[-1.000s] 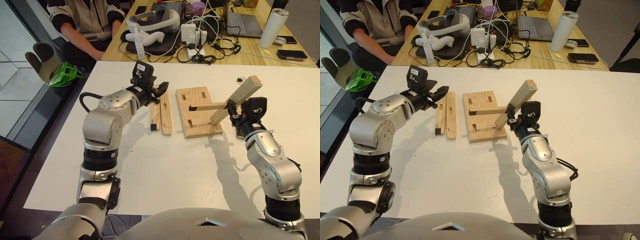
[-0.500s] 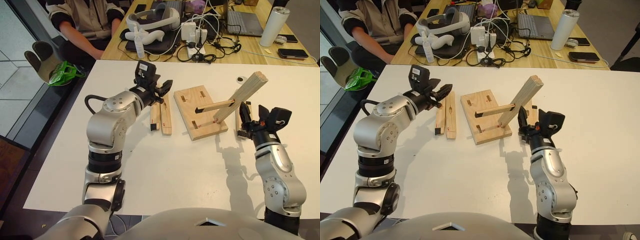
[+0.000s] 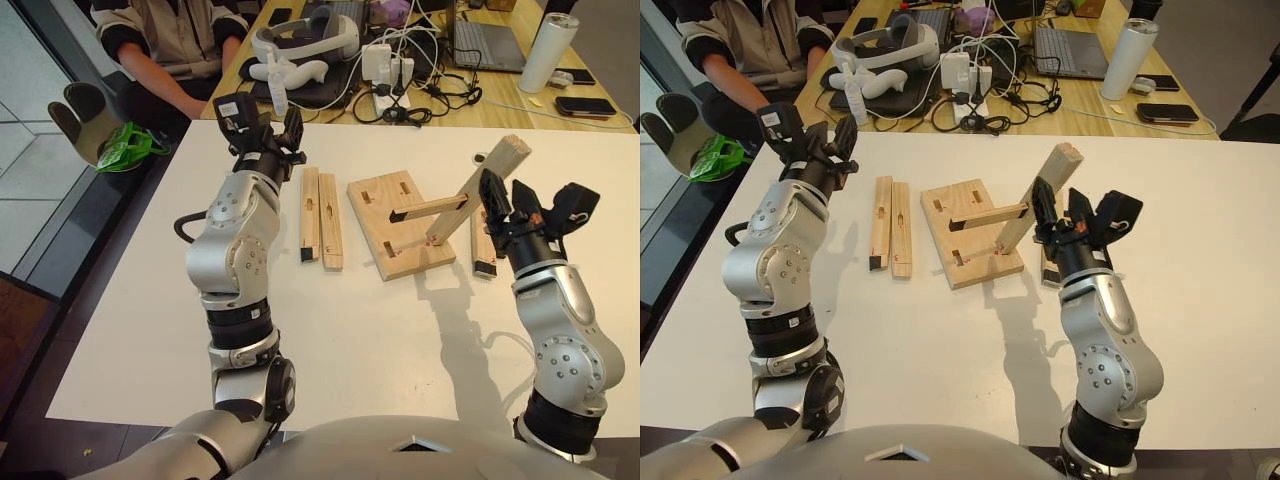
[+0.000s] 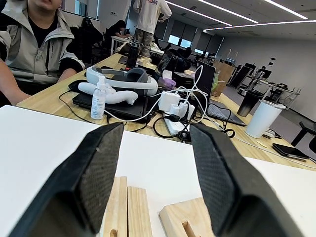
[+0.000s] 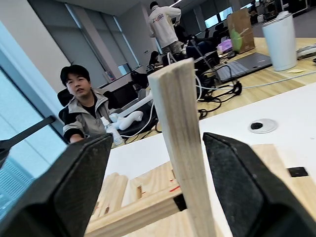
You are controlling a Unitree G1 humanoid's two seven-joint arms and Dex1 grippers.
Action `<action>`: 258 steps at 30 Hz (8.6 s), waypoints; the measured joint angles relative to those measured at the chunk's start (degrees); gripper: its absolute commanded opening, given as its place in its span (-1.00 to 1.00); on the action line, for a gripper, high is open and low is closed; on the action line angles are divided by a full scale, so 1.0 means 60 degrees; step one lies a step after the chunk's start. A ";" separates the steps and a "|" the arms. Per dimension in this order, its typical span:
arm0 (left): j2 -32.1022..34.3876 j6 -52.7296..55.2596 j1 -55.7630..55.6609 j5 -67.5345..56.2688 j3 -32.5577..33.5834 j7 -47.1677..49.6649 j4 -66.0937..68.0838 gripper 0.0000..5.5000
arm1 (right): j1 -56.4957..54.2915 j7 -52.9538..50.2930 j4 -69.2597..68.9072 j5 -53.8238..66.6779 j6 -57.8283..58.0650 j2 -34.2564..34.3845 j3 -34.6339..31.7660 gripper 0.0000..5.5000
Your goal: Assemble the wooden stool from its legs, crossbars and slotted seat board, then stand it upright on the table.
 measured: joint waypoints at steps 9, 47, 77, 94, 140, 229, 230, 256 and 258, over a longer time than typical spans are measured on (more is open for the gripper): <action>0.0139 0.0069 -0.0178 0.0394 0.0129 0.0694 0.0004 -0.10 | -0.0293 -0.0737 0.0016 -0.0538 0.0750 -0.0146 0.0549 0.23; 0.1218 0.1666 0.0817 -0.0371 0.0352 -0.0220 -0.0897 -0.10 | 0.4360 0.5436 -0.1442 0.2636 -0.0448 -0.3481 -0.0424 0.23; 0.0795 0.7430 0.0514 -0.0499 -0.1662 -0.1054 -0.0164 0.18 | 0.2071 0.5142 0.0338 0.1807 0.1830 -0.6181 0.1543 0.24; 0.1037 0.6546 -0.0008 0.0046 -0.2049 -0.1368 0.1332 0.18 | -0.3556 0.3816 0.4988 -0.0655 0.4201 -0.3418 0.4169 0.24; 0.1844 0.6114 -0.0019 0.1060 -0.4338 -0.1895 0.1955 0.44 | -0.3699 0.4576 0.4513 -0.3301 0.4666 -0.2852 0.5429 0.24; 0.3657 0.4868 -0.0607 0.1593 -0.4926 -0.4028 0.3153 -0.22 | -0.3902 0.3790 0.3799 -0.3306 0.5121 -0.1097 0.4313 0.24; 0.3656 0.4802 -0.0608 0.1599 -0.4877 -0.3997 0.3158 -0.23 | -0.3902 0.3790 0.3798 -0.3306 0.5121 -0.1103 0.4312 0.24; 0.5000 0.4324 0.0110 0.1775 -0.2289 -0.3974 -0.0194 -0.26 | -0.3821 0.3110 0.3774 -0.3918 0.2718 -0.0253 0.4381 0.24; 0.4872 0.4197 0.0077 0.1730 -0.2075 -0.3863 -0.0164 -0.26 | -0.4156 0.3177 0.4035 -0.3605 0.2593 0.0221 0.4088 0.24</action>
